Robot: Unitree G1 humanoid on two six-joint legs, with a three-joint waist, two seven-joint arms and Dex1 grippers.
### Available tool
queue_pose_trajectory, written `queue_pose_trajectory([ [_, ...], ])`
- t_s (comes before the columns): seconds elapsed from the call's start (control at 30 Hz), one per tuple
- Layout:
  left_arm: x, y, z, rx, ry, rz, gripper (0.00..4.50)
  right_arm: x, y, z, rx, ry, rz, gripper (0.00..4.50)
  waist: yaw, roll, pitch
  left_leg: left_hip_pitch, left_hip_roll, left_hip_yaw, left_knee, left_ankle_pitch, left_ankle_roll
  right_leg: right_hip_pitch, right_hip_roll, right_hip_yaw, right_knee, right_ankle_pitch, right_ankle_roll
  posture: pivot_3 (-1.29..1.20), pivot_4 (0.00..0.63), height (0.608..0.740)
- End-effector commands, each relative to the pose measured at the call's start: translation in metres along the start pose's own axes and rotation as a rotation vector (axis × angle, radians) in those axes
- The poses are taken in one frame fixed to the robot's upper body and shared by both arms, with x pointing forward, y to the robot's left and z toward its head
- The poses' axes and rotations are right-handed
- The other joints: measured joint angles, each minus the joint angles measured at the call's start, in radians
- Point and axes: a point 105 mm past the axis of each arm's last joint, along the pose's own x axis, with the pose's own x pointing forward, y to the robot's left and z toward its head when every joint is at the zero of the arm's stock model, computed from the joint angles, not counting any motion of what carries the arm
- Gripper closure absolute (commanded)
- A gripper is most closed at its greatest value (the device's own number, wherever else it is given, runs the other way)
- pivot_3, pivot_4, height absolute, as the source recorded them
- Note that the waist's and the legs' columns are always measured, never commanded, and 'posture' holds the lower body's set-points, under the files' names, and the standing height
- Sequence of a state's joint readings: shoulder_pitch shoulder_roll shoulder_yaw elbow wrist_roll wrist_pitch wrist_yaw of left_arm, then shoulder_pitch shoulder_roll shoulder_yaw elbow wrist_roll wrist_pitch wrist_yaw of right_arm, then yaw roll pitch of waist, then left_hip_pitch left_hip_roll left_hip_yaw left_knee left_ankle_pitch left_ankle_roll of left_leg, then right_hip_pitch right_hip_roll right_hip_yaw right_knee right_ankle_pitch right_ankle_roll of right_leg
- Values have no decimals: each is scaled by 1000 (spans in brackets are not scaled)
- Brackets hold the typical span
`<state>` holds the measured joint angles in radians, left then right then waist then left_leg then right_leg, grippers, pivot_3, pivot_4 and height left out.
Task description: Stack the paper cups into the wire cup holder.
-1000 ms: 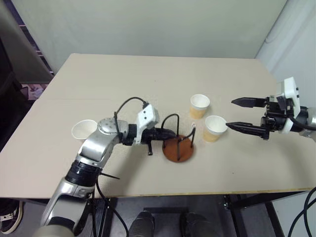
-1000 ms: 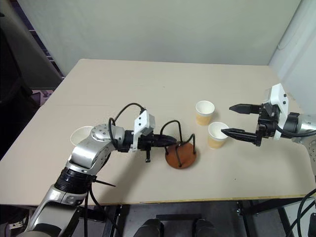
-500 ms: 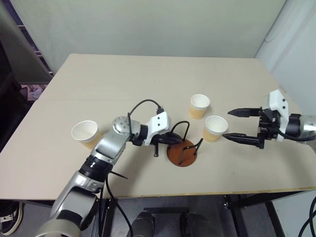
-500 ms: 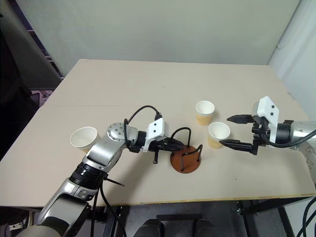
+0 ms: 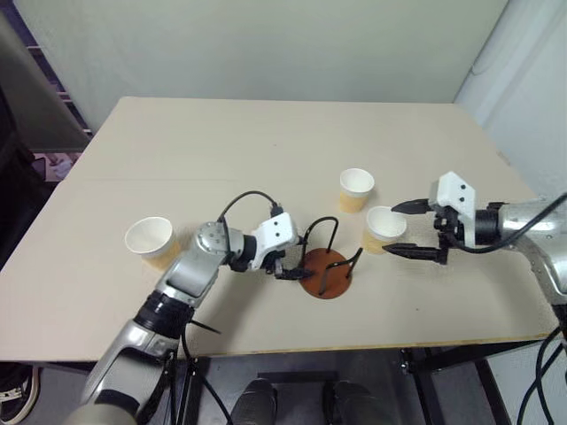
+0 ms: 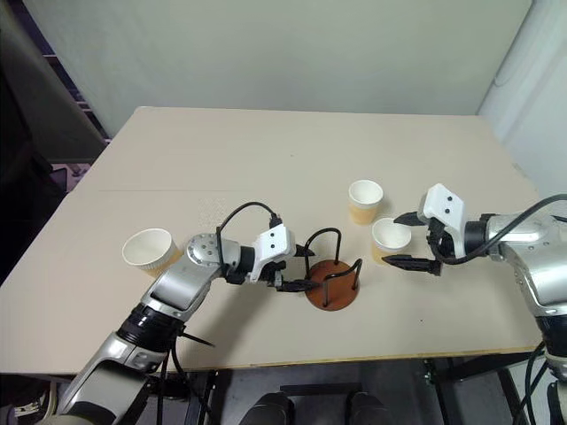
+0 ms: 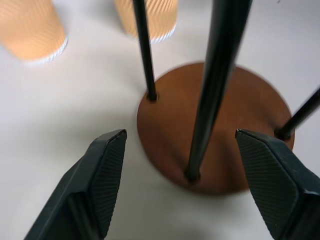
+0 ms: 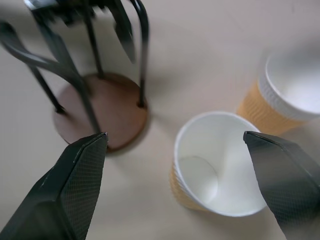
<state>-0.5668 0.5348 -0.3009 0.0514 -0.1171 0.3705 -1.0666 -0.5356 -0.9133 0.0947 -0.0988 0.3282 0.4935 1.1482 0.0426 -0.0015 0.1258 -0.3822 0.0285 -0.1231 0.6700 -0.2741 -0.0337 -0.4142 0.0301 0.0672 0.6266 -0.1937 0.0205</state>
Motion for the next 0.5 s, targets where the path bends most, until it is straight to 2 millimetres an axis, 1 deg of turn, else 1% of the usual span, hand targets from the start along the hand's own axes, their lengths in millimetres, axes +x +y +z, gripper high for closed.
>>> queue_pose_trajectory([
  [0.03, -12, -3, 15, 3, -62, 44, 745, 8, -10, 0, -83, 53, -19, 0, -1, 0, 0, 0, 0, 0, 0, 0, 0, 0, 0, 0, 0, 0, 0, 0, 150, 740],
  [0.1, -19, -7, 13, -14, -66, 70, 745, 14, -13, -5, -107, 89, -9, 0, -4, 0, 0, 0, 0, 0, 0, 0, 1, -1, 0, 0, 0, 0, 0, 0, 150, 740],
  [0.17, -28, -10, 14, -33, -79, 92, 745, 18, -11, -4, -119, 89, 20, 0, -4, 0, 0, 0, 0, 0, 0, -1, 1, -1, 0, 0, 0, 0, 0, 0, 150, 740],
  [0.23, -44, -13, 20, -43, -109, 119, 745, 24, -11, -7, -143, 117, 36, 0, -6, 0, 0, 0, 1, 0, -1, -1, 1, -2, 0, 0, 0, 0, 0, 0, 150, 740],
  [0.27, -55, -15, 25, -40, -128, 135, 712, 27, -12, -9, -162, 136, 43, 169, -9, 0, 0, -1, 1, 1, -2, -1, 1, -3, 0, 0, 0, 0, -1, 0, 150, 740],
  [0.33, -76, -17, 39, -25, -168, 155, 695, 29, -11, -8, -181, 139, 66, 599, -10, 0, 0, -1, 2, 1, -2, -1, 0, -4, 0, 0, 1, 1, -2, 0, 150, 740],
  [0.43, -98, -19, 60, 14, -213, 164, 695, 30, -13, -7, -186, 135, 75, 1641, -10, 0, 0, -1, 2, 1, -2, -1, 0, -4, 0, -1, 1, 1, -4, 0, 150, 740],
  [0.5, -110, -20, 72, 47, -235, 166, 695, 31, -14, -8, -192, 141, 78, 2463, -9, 1, 0, 0, 2, 1, -2, -1, 0, -4, -1, -1, 1, 1, -5, 0, 150, 740],
])
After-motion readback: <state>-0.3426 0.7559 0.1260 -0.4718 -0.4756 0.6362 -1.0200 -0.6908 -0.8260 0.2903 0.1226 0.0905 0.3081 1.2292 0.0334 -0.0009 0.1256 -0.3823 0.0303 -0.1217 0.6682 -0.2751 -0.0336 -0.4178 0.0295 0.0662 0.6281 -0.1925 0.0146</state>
